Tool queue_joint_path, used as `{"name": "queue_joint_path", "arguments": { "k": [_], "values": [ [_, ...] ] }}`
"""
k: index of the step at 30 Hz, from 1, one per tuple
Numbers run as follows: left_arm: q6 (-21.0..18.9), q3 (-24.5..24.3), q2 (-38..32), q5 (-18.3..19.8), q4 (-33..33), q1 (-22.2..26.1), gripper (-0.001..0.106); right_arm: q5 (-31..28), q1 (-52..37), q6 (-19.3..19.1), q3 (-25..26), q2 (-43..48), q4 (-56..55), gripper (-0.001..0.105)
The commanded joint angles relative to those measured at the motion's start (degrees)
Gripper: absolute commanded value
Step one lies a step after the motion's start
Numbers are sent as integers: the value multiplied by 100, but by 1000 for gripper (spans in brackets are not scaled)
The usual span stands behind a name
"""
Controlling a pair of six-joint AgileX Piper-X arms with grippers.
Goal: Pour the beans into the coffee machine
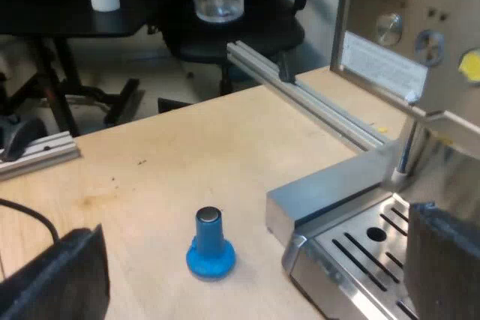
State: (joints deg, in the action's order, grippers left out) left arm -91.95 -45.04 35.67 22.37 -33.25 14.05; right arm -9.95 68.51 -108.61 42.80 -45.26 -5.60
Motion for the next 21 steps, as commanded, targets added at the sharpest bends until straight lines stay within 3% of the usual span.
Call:
{"name": "queue_joint_path", "arguments": {
  "k": [1,9,21],
  "values": [
    [-293,318,-47,145,410,118,1,-60,-5,214,-292,-165,772,81],
    [-301,1065,-47,192,1303,216,1,-60,-5,217,-770,-624,1462,81],
    [-340,1959,698,227,2957,216,1,-311,-5,217,-785,-1512,2035,81]
  ]
}}
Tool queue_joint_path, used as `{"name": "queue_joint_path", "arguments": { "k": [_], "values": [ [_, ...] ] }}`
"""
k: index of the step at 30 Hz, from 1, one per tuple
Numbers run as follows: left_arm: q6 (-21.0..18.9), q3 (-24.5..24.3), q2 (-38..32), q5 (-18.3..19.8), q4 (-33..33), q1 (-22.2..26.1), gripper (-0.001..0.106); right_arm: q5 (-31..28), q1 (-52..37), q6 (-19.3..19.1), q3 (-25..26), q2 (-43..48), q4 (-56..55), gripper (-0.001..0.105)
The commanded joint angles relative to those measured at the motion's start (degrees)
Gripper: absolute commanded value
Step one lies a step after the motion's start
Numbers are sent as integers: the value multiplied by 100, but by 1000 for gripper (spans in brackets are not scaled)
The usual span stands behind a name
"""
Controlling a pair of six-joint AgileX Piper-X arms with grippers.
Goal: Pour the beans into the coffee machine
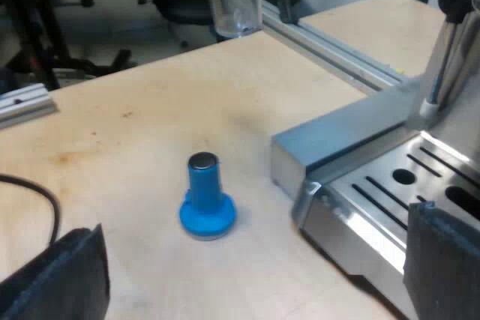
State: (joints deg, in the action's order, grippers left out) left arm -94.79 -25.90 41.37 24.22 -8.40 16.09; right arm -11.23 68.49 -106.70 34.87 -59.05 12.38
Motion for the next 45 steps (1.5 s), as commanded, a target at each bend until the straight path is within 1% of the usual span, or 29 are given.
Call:
{"name": "queue_joint_path", "arguments": {
  "k": [1,9,13,17,19,20,22,25,30,34,37,45],
  "values": [
    [-55,66,255,43,662,12,1,-287,-3,26,8,-230,339,81],
    [-55,64,1110,43,1453,12,1,-567,-3,51,8,-854,938,81],
    [-55,64,1606,43,2053,12,1,-829,-30,493,8,-1198,1170,81],
    [-55,64,1989,54,2534,12,1,-917,-30,496,8,-1444,1444,81],
    [-55,64,2247,149,2756,12,1,-917,-30,496,8,-1554,1570,81],
    [-55,64,2292,184,2793,12,1,-917,-30,496,8,-1566,1582,81],
    [-55,64,2576,376,2945,12,1,-929,-30,496,8,-1605,1608,81],
    [-55,64,2918,492,2997,12,1,-960,-30,496,8,-1604,1606,81],
    [-55,64,3419,516,3266,12,1,-960,-30,496,8,-1604,1606,81],
    [-55,64,3889,518,3798,12,1,-960,-30,496,8,-1604,1606,81],
    [-55,64,4138,518,4029,12,1,-960,-30,496,8,-1604,1606,81],
    [-5,64,4431,518,4041,12,1,-960,-30,496,8,-1604,1606,81]
  ]
}}
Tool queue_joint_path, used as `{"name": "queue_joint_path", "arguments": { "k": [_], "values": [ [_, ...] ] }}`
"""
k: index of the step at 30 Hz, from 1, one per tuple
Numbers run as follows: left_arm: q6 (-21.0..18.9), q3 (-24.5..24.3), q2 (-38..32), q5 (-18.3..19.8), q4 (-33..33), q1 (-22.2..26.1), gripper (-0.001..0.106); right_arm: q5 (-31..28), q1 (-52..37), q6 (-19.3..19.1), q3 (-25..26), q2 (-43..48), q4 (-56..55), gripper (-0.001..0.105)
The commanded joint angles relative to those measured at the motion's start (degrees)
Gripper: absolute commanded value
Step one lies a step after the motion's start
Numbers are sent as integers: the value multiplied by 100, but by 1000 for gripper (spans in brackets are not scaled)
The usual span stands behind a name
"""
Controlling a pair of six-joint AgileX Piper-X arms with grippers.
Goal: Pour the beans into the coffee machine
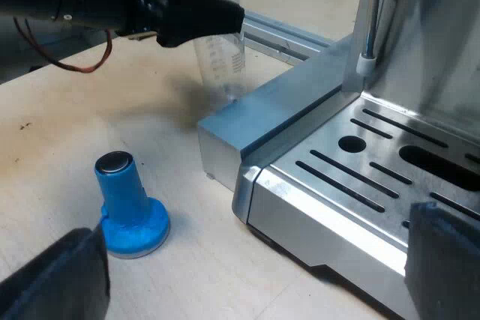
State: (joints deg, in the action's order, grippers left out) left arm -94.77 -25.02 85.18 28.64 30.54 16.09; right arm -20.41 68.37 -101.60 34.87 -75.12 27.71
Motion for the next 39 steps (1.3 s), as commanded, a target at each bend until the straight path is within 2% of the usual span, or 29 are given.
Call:
{"name": "queue_joint_path", "arguments": {
  "k": [1,5,8,10,12,13,20,23,25,28,33,39],
  "values": [
    [28,-24,102,75,146,12,1,-43,-18,-14,8,3,73,81],
    [33,-24,122,75,110,12,3,-43,-18,-14,8,3,73,81],
    [33,-24,122,75,110,12,16,-43,-18,-14,8,3,73,81],
    [33,-24,122,75,62,12,37,-43,-18,-14,8,3,73,81],
    [33,-24,122,75,63,12,49,-43,-18,-14,8,3,73,81],
    [33,-24,122,75,63,12,52,-43,-18,-14,8,3,73,81],
    [33,-58,106,75,-169,12,53,-43,-18,-14,8,3,73,81],
    [134,-232,93,-86,-883,12,53,-43,-18,-14,8,3,83,81],
    [457,-399,82,-301,-1663,12,53,-43,-18,-14,8,3,80,81],
    [887,-510,75,-529,-2311,-78,53,-43,-18,-14,8,3,80,81],
    [1023,-514,65,-616,-2568,-302,53,-43,-18,-14,8,3,90,81],
    [984,-514,59,-747,-2940,-374,53,-43,-18,-14,8,3,259,81]
  ]
}}
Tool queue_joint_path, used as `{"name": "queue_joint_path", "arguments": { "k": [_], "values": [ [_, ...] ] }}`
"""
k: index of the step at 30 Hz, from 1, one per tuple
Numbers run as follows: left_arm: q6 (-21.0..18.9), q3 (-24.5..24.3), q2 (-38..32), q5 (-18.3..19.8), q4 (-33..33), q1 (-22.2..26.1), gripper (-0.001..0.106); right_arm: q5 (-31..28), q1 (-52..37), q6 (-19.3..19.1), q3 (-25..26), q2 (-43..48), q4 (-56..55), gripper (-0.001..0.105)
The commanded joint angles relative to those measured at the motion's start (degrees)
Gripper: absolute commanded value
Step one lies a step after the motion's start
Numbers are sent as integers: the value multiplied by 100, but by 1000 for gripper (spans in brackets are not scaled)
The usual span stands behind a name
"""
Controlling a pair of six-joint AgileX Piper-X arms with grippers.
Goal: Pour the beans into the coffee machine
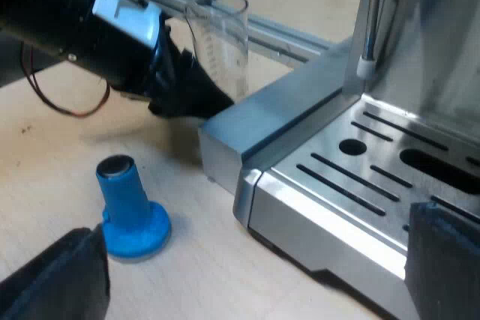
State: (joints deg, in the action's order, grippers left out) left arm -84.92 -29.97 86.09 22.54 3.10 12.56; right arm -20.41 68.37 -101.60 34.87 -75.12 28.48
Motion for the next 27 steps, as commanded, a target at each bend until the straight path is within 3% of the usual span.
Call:
{"name": "queue_joint_path", "arguments": {
  "k": [1,7,11,23,27],
  "values": [
    [1,-18,-32,-164,-310,-21,53,-43,-18,-14,8,3,261,81],
    [1,-18,-272,-484,-732,-21,53,-43,-18,-14,8,3,315,81],
    [1,-18,-563,-480,-976,-21,53,-43,-18,-14,8,3,303,81],
    [-13,-18,-1919,-463,-2728,-21,53,-43,-18,-14,8,43,250,81],
    [-39,-18,-2679,-426,-3428,-21,53,-43,-18,-14,8,284,-105,81]
  ]
}}
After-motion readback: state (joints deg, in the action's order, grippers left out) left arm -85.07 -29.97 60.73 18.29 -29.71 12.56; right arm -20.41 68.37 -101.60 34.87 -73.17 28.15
